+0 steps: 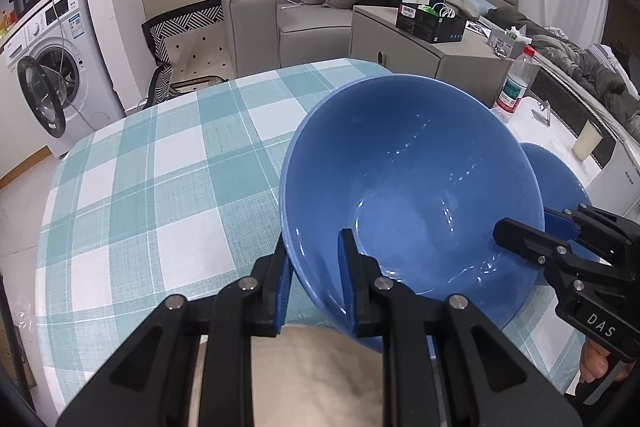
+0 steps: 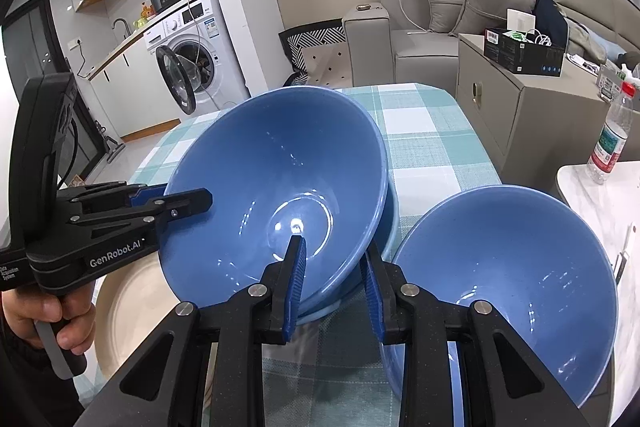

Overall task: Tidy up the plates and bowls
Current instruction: 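Lower the held blue bowl with both tools into the other blue bowl, then open both tools to release the stacked bowl rim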

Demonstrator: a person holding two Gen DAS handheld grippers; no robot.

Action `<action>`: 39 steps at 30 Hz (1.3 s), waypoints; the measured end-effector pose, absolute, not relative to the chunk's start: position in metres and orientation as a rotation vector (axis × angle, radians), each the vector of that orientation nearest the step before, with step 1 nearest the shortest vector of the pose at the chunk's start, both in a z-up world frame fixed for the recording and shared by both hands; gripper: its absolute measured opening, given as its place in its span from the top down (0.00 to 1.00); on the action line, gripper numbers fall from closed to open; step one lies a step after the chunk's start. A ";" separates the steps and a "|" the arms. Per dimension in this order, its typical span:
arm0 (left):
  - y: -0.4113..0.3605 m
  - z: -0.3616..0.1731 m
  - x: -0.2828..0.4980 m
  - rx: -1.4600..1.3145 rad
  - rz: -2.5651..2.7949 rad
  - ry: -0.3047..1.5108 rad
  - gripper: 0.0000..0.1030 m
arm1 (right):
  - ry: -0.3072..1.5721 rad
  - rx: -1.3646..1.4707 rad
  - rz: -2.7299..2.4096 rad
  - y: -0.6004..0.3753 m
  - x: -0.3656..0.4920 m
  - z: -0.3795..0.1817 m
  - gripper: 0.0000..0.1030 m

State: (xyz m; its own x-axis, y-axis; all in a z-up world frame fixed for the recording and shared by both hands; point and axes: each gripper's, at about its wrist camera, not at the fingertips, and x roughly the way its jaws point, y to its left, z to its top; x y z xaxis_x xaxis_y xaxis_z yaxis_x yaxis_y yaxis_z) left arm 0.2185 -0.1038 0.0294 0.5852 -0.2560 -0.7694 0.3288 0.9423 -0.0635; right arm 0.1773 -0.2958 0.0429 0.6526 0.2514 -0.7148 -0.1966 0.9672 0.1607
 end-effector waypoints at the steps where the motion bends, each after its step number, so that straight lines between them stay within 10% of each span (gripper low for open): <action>1: -0.104 0.030 0.219 0.089 -0.342 0.882 0.82 | 0.821 0.071 0.254 -0.296 0.177 0.043 0.72; 28: -0.105 0.019 0.219 0.098 -0.343 0.909 0.76 | 0.784 0.043 0.236 -0.297 0.175 0.045 0.63; 39: -0.111 0.031 0.196 0.091 -0.401 0.876 0.41 | 0.722 0.088 0.284 -0.316 0.165 0.068 0.47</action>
State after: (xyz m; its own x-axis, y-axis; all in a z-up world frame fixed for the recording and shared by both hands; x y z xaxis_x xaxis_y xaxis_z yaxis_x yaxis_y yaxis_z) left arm 0.1964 -0.1115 0.0314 0.5707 -0.3045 -0.7626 0.3779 0.9219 -0.0852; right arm 0.1646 -0.3157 0.0677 0.7141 0.2863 -0.6388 -0.2258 0.9580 0.1769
